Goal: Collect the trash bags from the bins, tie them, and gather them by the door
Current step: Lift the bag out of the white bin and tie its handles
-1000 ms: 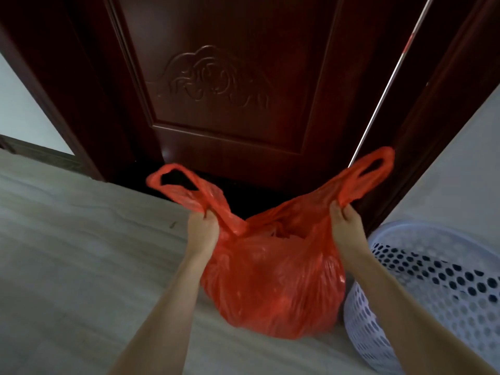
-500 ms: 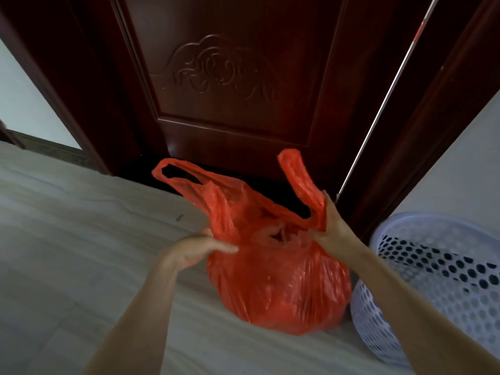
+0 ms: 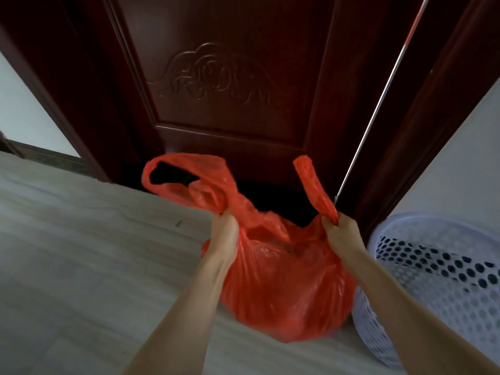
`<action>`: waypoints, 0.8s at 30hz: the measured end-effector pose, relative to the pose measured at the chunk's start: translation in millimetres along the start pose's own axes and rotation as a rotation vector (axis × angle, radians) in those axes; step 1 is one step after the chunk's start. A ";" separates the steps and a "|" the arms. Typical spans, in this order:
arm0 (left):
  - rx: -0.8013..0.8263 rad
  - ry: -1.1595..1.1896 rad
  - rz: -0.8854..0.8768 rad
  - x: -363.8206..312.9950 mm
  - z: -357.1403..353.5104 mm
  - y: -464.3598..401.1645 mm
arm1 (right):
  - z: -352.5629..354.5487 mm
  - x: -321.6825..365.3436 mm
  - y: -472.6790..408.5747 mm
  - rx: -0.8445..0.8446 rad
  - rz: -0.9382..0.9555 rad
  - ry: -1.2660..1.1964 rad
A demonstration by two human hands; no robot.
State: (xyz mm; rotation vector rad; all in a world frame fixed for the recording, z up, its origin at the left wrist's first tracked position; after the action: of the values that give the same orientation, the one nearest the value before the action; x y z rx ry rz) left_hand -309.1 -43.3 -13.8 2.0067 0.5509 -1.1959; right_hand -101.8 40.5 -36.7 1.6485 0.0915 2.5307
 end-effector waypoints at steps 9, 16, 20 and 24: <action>0.462 -0.706 0.034 -10.1 12.3 2.0 | -15.5 -13.3 5.4 0.100 -0.421 -0.419; 0.457 -1.139 -0.421 -10.3 18.3 -15.8 | -29.3 1.1 13.3 0.283 -0.475 -0.718; 0.271 -1.188 -0.511 -6.8 27.8 -27.1 | -18.7 -0.4 13.2 0.259 -0.346 -0.637; 0.168 -1.187 -0.564 -4.1 30.5 -26.4 | -6.8 -11.3 6.2 0.089 -0.225 -0.404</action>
State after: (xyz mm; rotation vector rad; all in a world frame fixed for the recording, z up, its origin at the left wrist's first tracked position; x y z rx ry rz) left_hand -346.0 -49.5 -29.2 0.9140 0.3780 -2.5076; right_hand -103.9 33.0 -49.0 2.0186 0.3339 2.0184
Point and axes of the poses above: each hand's wrist, its own y-axis away from the middle knuckle, its own z-axis out of the back of the hand, x = y × z, the point moved 5 cm from there along -y, towards the middle knuckle, and after that the axes turned 6 degrees about -x, right-handed, at the moved point
